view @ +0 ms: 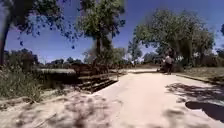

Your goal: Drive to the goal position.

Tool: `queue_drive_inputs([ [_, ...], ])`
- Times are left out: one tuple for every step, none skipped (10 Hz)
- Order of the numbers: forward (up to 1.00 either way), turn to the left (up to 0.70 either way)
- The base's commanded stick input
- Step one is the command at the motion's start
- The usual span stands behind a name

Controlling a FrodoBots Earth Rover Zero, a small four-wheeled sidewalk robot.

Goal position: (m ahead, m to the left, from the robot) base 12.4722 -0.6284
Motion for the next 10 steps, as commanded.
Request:
queue_drive_inputs([
  [0.85,0.0],
  [0.85,0.0],
  [0.85,0.0],
  [0.85,0.0],
  [0.85,-0.05],
  [0.85,-0.19],
  [0.85,-0.34],
  [0.85,-0.34],
  [0.85,-0.34],
  [0.85,-0.17],
])
